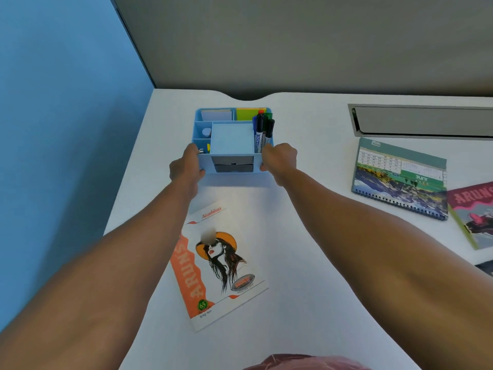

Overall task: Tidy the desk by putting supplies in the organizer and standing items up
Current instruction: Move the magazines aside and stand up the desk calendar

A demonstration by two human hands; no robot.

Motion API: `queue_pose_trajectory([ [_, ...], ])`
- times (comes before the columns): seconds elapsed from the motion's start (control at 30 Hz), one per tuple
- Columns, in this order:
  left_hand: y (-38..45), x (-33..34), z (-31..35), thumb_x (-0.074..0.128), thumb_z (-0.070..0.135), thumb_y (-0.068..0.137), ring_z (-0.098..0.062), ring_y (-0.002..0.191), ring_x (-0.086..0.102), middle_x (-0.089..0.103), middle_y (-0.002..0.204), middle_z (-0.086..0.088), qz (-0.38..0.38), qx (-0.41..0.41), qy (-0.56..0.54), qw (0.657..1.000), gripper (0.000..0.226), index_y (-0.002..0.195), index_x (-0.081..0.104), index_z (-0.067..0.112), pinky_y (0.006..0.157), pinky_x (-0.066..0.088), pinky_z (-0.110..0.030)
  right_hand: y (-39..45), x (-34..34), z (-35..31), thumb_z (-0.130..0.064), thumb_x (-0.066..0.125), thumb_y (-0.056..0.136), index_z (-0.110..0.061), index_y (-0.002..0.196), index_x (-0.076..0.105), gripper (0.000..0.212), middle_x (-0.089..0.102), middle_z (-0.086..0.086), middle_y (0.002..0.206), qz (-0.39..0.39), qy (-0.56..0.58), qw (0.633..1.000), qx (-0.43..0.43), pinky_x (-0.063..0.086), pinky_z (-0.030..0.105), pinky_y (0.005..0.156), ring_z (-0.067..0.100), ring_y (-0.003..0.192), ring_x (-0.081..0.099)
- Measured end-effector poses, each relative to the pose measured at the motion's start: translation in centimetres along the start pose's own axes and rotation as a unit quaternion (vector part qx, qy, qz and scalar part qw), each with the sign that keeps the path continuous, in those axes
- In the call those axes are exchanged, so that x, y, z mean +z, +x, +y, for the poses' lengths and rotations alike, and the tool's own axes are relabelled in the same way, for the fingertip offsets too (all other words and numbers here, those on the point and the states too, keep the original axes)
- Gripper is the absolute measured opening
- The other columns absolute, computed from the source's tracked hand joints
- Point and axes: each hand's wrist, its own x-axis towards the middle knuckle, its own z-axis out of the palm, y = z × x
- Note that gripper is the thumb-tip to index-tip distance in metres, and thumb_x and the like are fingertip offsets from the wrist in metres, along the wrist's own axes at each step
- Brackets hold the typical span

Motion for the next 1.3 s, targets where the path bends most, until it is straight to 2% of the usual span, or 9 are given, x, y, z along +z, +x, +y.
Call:
queue_pose_trajectory([
  [0.07, 1.0, -0.3, 1.0, 0.061, 0.041, 0.082, -0.017, 0.097, 0.066, 0.066, 0.107, -0.007, 0.008, -0.001, 0.002, 1.000, 0.034, 0.107, 0.055, 0.019, 0.085, 0.059, -0.031, 0.7, 1.1, -0.9, -0.023, 0.045, 0.092, -0.011, 0.086, 0.057, 0.018, 0.070, 0.014, 0.096, -0.009, 0.004, 1.000, -0.002, 0.047, 0.025, 0.058, 0.025, 0.086, 0.070],
  [0.2, 3.1, -1.0, 2.9, 0.059, 0.044, 0.080, -0.017, 0.093, 0.068, 0.067, 0.105, -0.004, 0.024, 0.002, 0.021, 0.999, 0.023, 0.087, 0.050, 0.024, 0.088, 0.058, -0.033, 2.3, 3.5, -2.5, -0.022, 0.046, 0.091, -0.011, 0.088, 0.059, 0.017, 0.071, 0.013, 0.096, -0.024, 0.005, 1.000, -0.001, 0.054, 0.028, 0.062, 0.025, 0.081, 0.072],
  [0.33, 5.1, -1.5, 4.4, 0.059, 0.045, 0.078, -0.017, 0.089, 0.069, 0.068, 0.107, -0.003, 0.038, 0.001, 0.012, 0.999, 0.024, 0.086, 0.053, 0.024, 0.087, 0.058, -0.031, 3.8, 6.0, -4.1, -0.028, 0.048, 0.093, -0.011, 0.106, 0.062, 0.025, 0.069, 0.010, 0.099, -0.029, 0.001, 1.000, -0.005, 0.056, 0.029, 0.065, 0.024, 0.080, 0.071],
  [0.43, 6.7, -1.7, 5.3, 0.059, 0.045, 0.078, -0.015, 0.085, 0.067, 0.068, 0.107, -0.003, 0.045, 0.008, 0.009, 0.999, 0.028, 0.094, 0.055, 0.022, 0.088, 0.057, -0.033, 5.0, 7.7, -5.0, -0.033, 0.050, 0.095, -0.013, 0.111, 0.060, 0.027, 0.068, 0.007, 0.102, -0.035, -0.001, 0.999, -0.010, 0.058, 0.028, 0.067, 0.022, 0.082, 0.071],
  [0.57, 8.6, -1.8, 6.6, 0.062, 0.045, 0.075, -0.015, 0.077, 0.066, 0.069, 0.109, -0.005, 0.054, 0.014, -0.002, 0.998, 0.027, 0.088, 0.055, 0.022, 0.085, 0.058, -0.031, 6.6, 9.1, -6.0, -0.030, 0.049, 0.094, -0.011, 0.107, 0.060, 0.026, 0.068, 0.009, 0.100, -0.031, -0.007, 0.999, -0.012, 0.059, 0.031, 0.070, 0.023, 0.078, 0.071],
  [0.73, 10.7, -1.5, 7.8, 0.062, 0.044, 0.075, -0.013, 0.080, 0.067, 0.070, 0.105, -0.002, 0.063, 0.025, -0.012, 0.998, 0.023, 0.085, 0.056, 0.024, 0.082, 0.059, -0.030, 8.3, 10.8, -7.1, -0.031, 0.050, 0.093, -0.014, 0.103, 0.058, 0.020, 0.068, 0.007, 0.099, -0.037, -0.009, 0.999, -0.017, 0.061, 0.033, 0.073, 0.020, 0.078, 0.070],
  [0.93, 12.5, -1.4, 8.4, 0.061, 0.044, 0.076, -0.015, 0.077, 0.066, 0.068, 0.103, 0.000, 0.075, 0.033, -0.006, 0.997, 0.020, 0.078, 0.056, 0.024, 0.086, 0.059, -0.032, 9.6, 12.5, -8.0, -0.033, 0.052, 0.094, -0.015, 0.104, 0.057, 0.022, 0.066, 0.007, 0.103, -0.043, -0.028, 0.998, -0.024, 0.061, 0.034, 0.076, 0.023, 0.083, 0.069],
  [1.03, 12.9, -1.5, 8.3, 0.060, 0.044, 0.076, -0.015, 0.078, 0.067, 0.068, 0.102, 0.000, 0.082, 0.027, -0.003, 0.996, 0.020, 0.080, 0.055, 0.025, 0.084, 0.059, -0.030, 10.0, 13.0, -8.1, -0.034, 0.052, 0.094, -0.015, 0.102, 0.057, 0.021, 0.066, 0.006, 0.101, -0.049, -0.031, 0.998, -0.020, 0.061, 0.032, 0.074, 0.022, 0.082, 0.070],
  [1.3, 13.4, -1.7, 8.0, 0.062, 0.043, 0.073, -0.013, 0.065, 0.061, 0.067, 0.094, 0.003, 0.081, 0.024, -0.016, 0.996, 0.022, 0.085, 0.061, 0.024, 0.081, 0.058, -0.030, 9.9, 13.6, -7.5, -0.036, 0.051, 0.092, -0.015, 0.104, 0.058, 0.026, 0.066, 0.007, 0.104, -0.054, -0.029, 0.998, -0.018, 0.060, 0.038, 0.081, 0.024, 0.087, 0.069],
])
